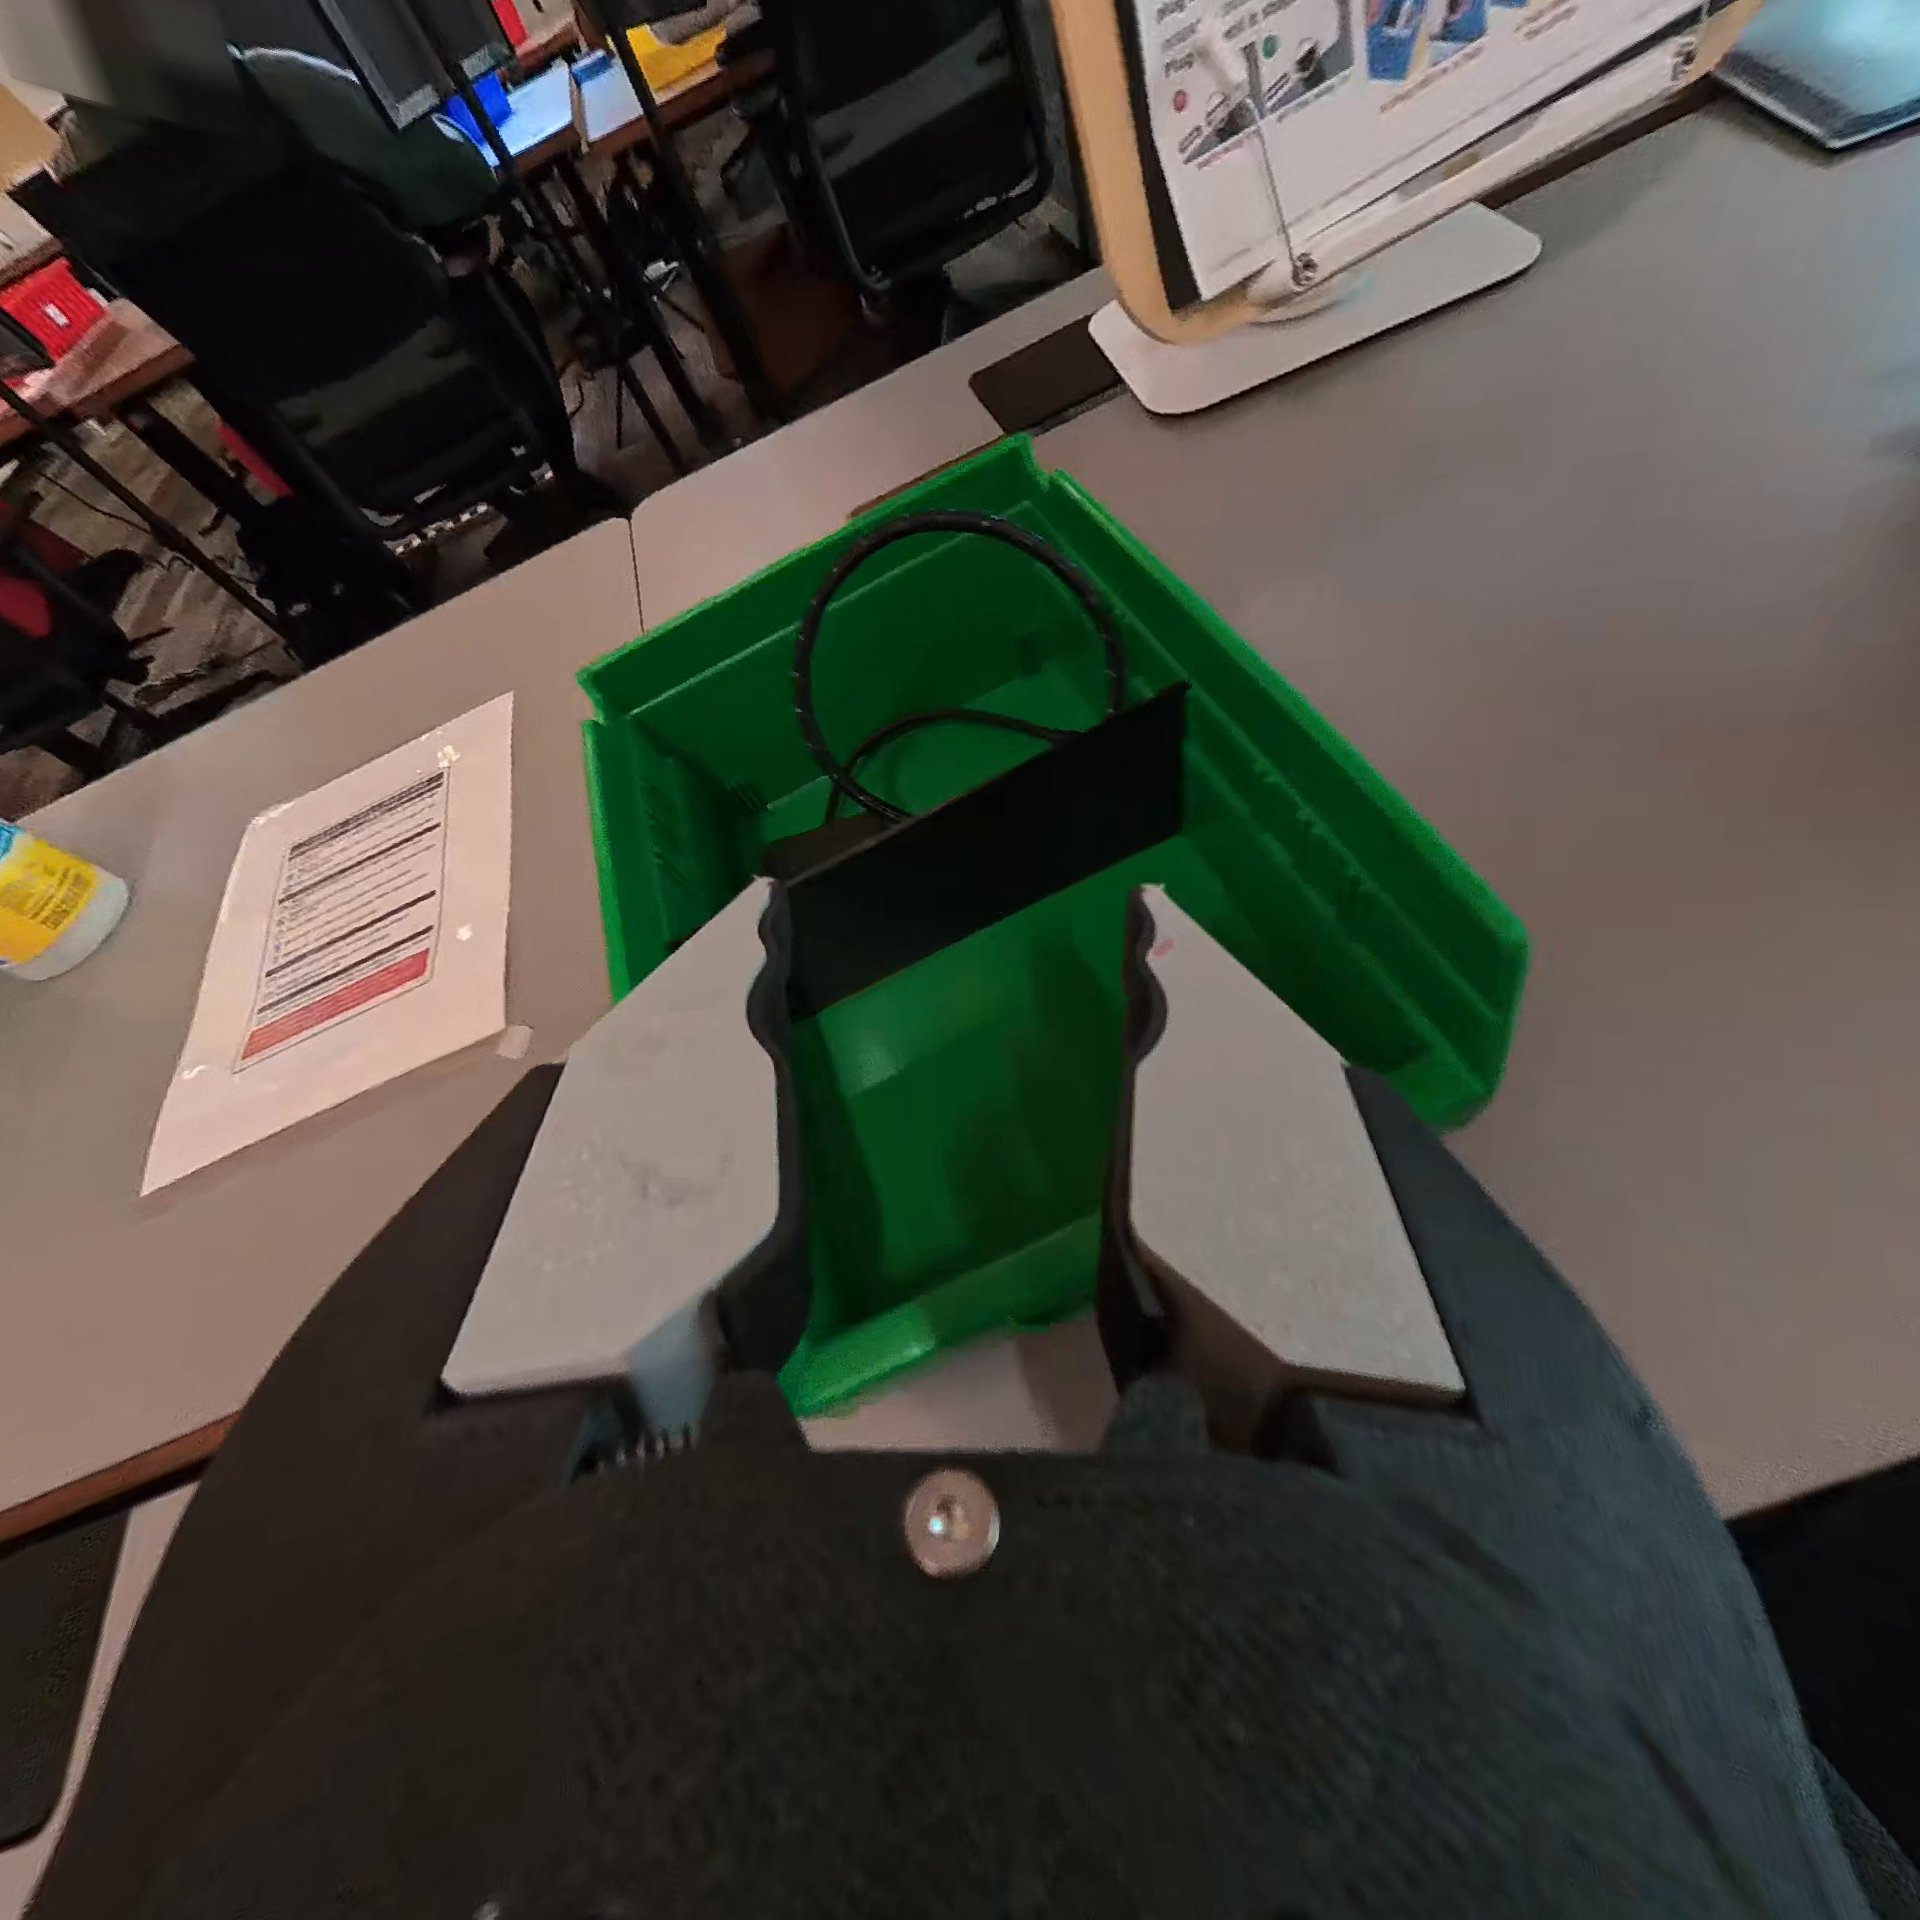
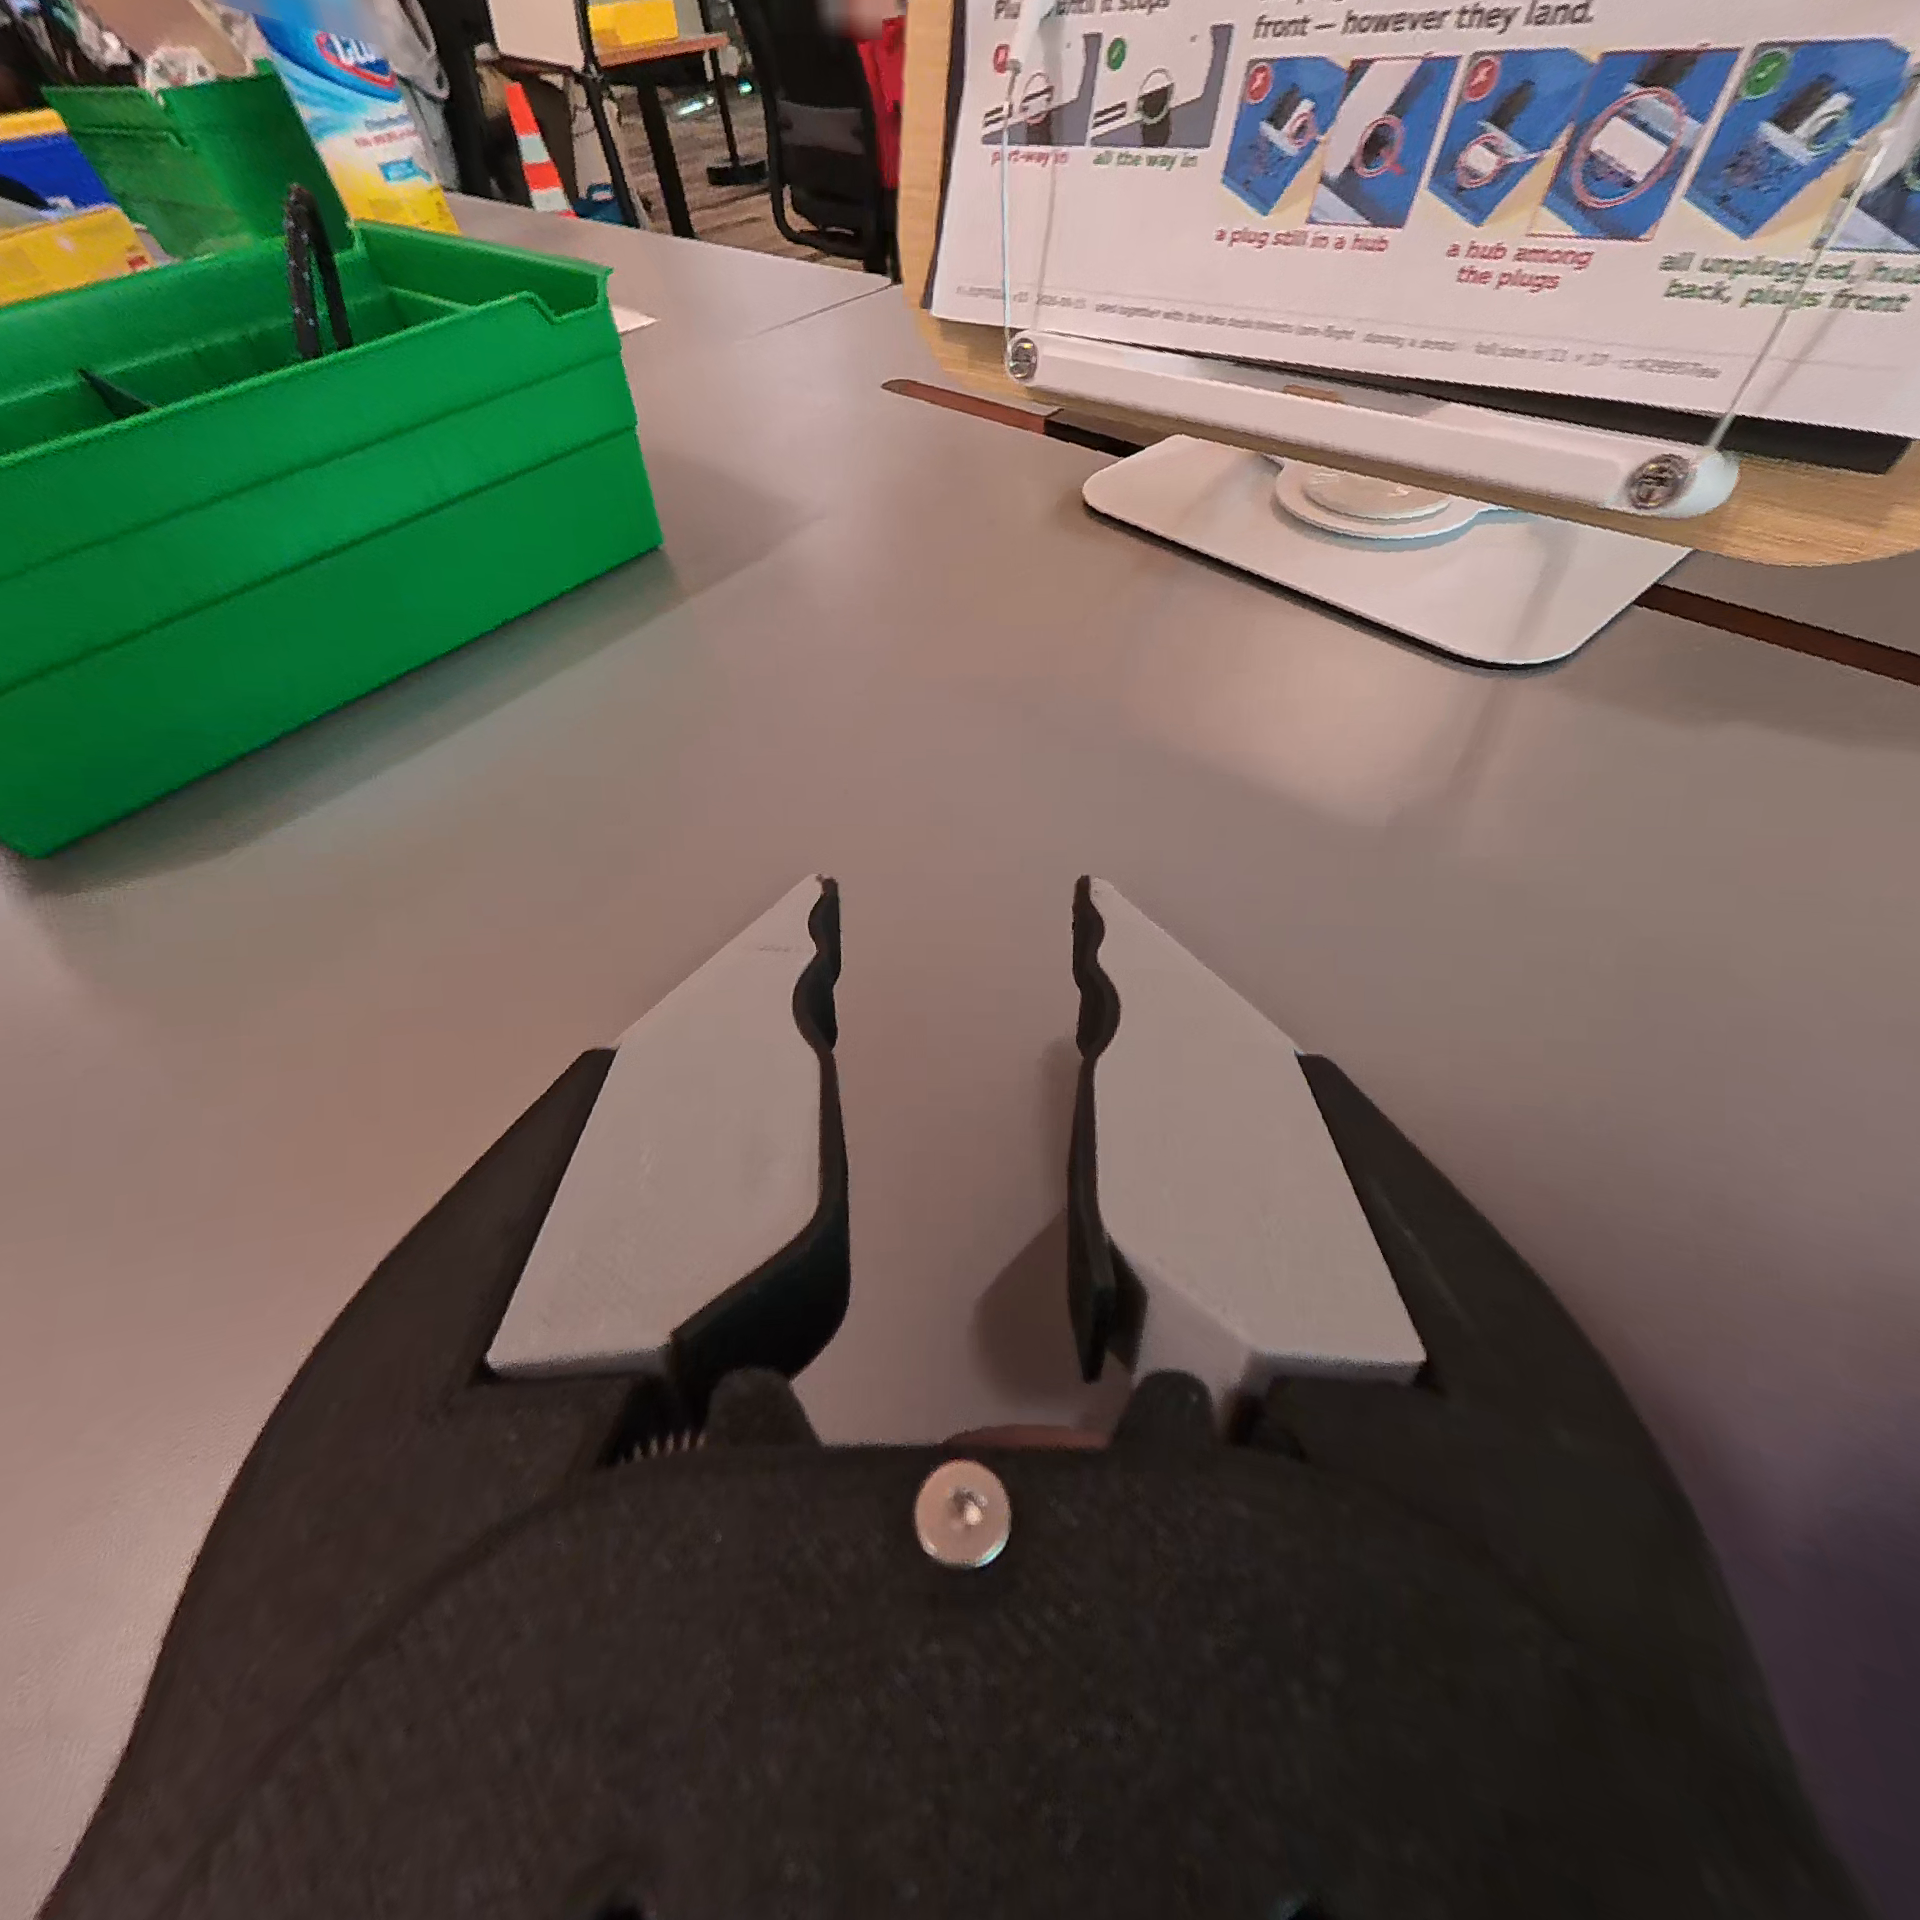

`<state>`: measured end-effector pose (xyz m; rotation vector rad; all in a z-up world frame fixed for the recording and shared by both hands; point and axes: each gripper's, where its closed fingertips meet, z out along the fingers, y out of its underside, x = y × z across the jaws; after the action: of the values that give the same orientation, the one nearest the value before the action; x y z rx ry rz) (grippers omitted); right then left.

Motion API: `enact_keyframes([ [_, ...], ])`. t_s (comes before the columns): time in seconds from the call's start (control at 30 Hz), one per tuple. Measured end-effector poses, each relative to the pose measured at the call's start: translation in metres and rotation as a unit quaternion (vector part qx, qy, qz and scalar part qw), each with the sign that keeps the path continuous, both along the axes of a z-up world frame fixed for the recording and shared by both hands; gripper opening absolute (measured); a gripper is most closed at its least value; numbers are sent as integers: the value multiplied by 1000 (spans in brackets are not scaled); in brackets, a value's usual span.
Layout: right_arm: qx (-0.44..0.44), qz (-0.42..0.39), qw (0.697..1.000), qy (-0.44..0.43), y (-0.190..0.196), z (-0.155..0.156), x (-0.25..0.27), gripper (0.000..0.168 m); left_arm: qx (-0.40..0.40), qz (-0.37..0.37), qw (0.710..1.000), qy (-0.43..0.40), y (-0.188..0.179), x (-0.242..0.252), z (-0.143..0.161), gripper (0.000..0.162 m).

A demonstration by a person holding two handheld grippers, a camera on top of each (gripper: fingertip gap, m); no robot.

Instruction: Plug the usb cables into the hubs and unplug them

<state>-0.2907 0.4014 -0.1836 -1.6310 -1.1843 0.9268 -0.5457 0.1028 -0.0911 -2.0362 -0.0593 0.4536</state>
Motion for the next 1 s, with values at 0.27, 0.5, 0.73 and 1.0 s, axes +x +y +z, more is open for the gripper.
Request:
enact_keyframes([
  [0.27, 16, 6, 1000, -10, -5, -1, -2, 42, -51, -20, 998, 22, 66, -52, -2, 54],
  [0.5, 9, 4, 1000, -9, -2, -2, -1, 42, -193, -10, 973, 125, 115, -103, -54, 49],
  [0.73, 27, 3, 999, -22, -1, -3, -1, 42, -216, -13, 956, 200, 144, -116, -62, 7],
  [1.0, 29, -10, 999, -13, 4, 2, 5, 41, -180, 7, 970, 160, 144, -121, -30, 5],
])
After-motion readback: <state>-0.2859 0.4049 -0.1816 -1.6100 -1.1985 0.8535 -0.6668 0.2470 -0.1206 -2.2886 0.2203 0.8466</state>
